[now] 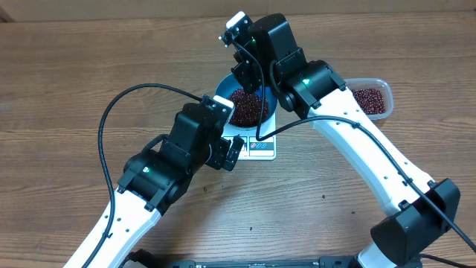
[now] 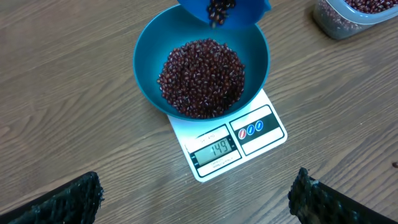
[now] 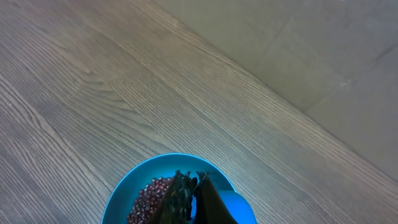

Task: Scoop item into bowl and weigh 150g on scale
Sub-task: 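Tilt the scoop slowly with the right gripper, trickling beans into bowl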

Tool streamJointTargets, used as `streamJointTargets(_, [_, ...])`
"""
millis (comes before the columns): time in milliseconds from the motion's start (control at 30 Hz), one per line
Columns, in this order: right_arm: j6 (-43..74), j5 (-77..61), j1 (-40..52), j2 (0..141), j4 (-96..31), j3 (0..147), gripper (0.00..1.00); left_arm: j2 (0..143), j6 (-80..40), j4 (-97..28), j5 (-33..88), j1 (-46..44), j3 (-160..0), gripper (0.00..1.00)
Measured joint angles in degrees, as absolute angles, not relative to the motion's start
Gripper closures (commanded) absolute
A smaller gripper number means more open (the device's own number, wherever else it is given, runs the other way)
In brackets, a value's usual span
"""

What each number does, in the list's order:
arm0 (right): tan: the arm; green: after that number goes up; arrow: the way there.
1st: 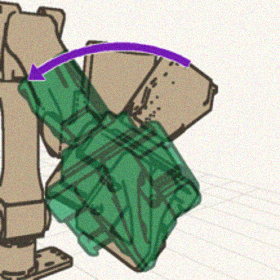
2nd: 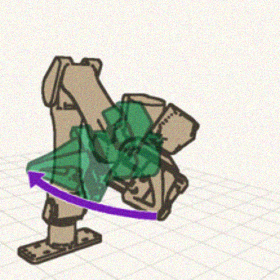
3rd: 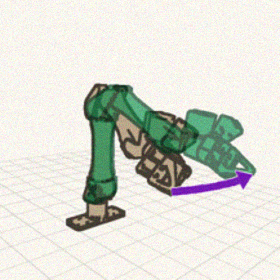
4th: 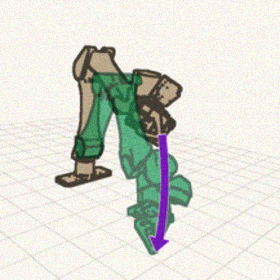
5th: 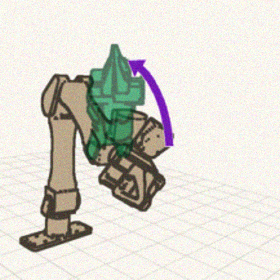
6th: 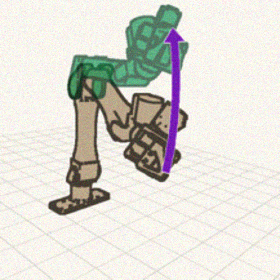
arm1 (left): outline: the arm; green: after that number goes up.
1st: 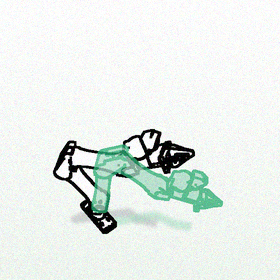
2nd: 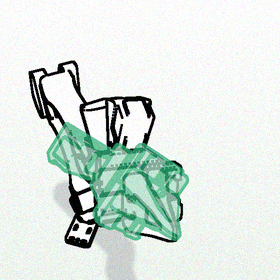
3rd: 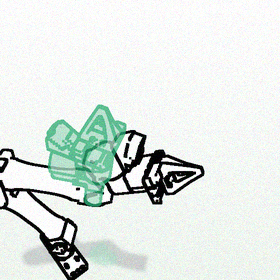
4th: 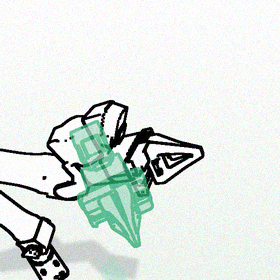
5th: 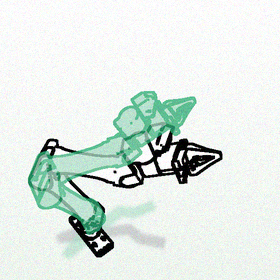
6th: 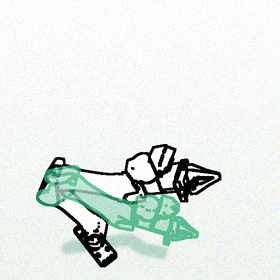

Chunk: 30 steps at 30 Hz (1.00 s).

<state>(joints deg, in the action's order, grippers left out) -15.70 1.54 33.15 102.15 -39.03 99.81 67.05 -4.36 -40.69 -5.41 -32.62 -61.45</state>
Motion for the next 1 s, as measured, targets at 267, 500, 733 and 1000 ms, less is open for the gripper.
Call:
streamJointTargets(267, [-16.5,1.5,33.1,102.1,-39.0,99.8,0.96,67.0,-4.4,-40.7,-5.4,-32.6,-61.5,0.00])
streamJointTargets(500, [-16.6,1.5,33.1,102.1,-39.1,99.8,0.96,67.0,-4.4,-40.7,-5.4,-32.6,-61.5,0.00])
streamJointTargets(733, [-15.5,1.5,33.1,102.1,-39.9,99.8,0.96,67.0,-4.4,-40.7,-5.4,-32.6,-61.5,0.00])
streamJointTargets(1000, [-8.4,-2.0,31.9,102.1,-39.8,99.8,0.96,67.0,-4.4,-40.7,-5.4,-32.6,-61.5,0.01])
